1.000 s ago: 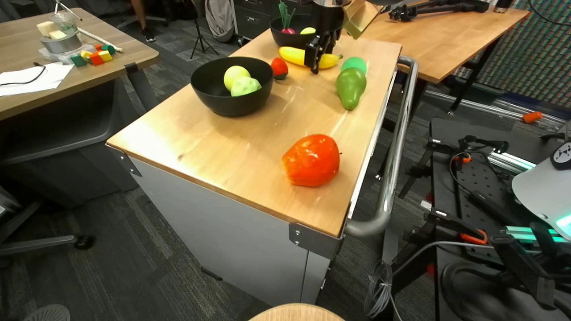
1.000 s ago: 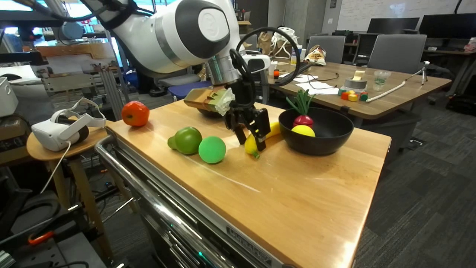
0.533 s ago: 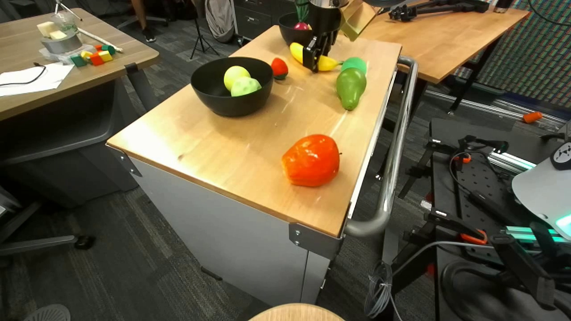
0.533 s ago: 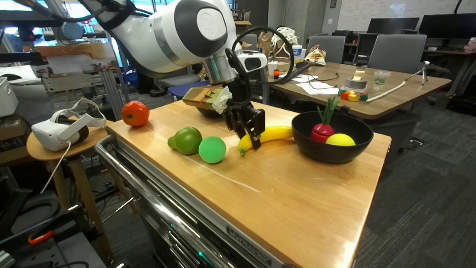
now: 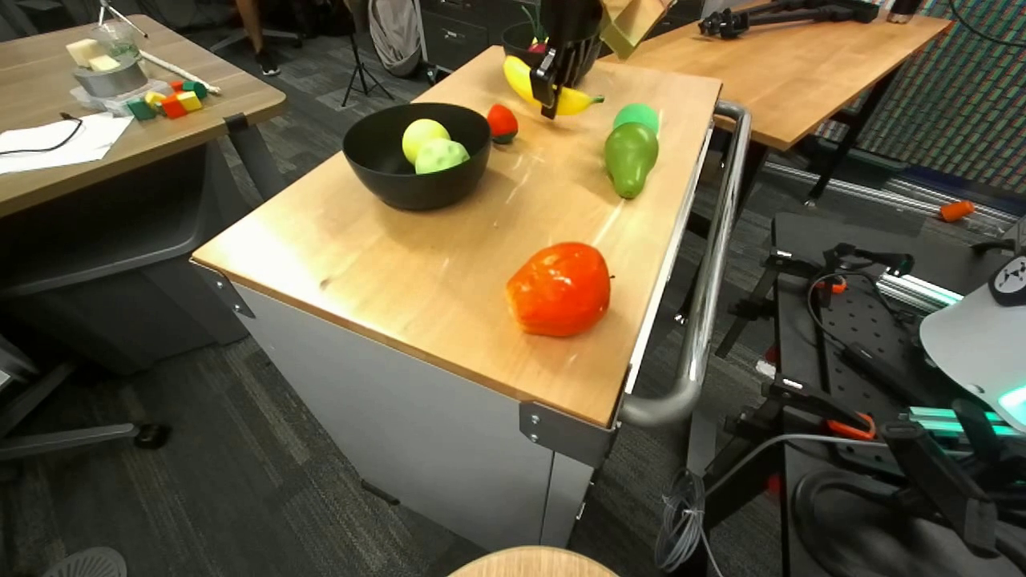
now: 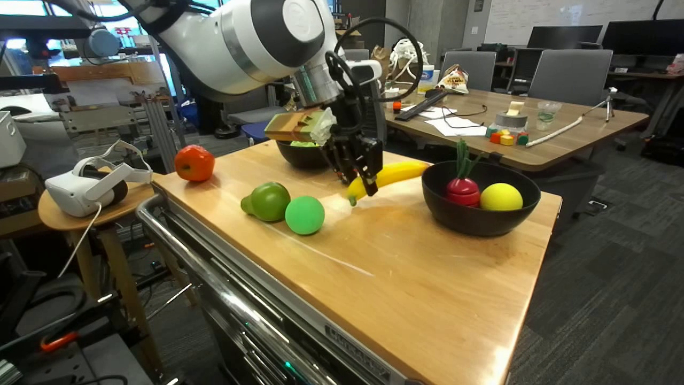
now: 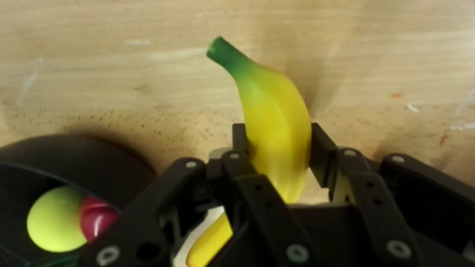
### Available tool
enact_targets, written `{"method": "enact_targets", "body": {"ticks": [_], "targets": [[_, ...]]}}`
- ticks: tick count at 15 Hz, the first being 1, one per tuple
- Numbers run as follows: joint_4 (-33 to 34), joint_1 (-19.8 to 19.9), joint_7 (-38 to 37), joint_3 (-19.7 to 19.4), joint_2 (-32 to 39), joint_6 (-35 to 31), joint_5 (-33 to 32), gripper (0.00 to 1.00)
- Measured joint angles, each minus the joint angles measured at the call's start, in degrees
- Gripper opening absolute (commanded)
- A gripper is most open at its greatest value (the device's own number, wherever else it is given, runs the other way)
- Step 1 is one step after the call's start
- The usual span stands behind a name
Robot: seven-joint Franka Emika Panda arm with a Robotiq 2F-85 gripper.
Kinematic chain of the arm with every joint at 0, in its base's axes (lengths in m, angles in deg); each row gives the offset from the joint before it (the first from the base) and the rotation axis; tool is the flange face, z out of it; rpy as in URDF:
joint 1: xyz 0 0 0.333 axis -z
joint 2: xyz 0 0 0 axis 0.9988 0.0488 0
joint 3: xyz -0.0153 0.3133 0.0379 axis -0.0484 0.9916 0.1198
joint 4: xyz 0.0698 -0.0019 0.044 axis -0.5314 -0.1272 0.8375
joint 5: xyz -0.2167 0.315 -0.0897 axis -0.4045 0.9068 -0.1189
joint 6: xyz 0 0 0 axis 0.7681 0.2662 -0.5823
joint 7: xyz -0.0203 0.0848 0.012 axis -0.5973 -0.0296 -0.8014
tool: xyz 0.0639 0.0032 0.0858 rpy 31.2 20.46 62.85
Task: Put the fruits and vegetables in the black bowls
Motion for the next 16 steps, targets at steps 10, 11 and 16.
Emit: {"method": "enact_targets", "body": {"ticks": [10,11,16], "targets": [[4.6,-4.5,6.1,8.5,-7.9,-3.6,4.5,0.16],[4.8,-4.8,8.3,9.7,-7.8,-3.6,7.5,0.16],[7.5,-5.6,20.4,15.0,-2.8,-2.4,25.3,0.16]]}}
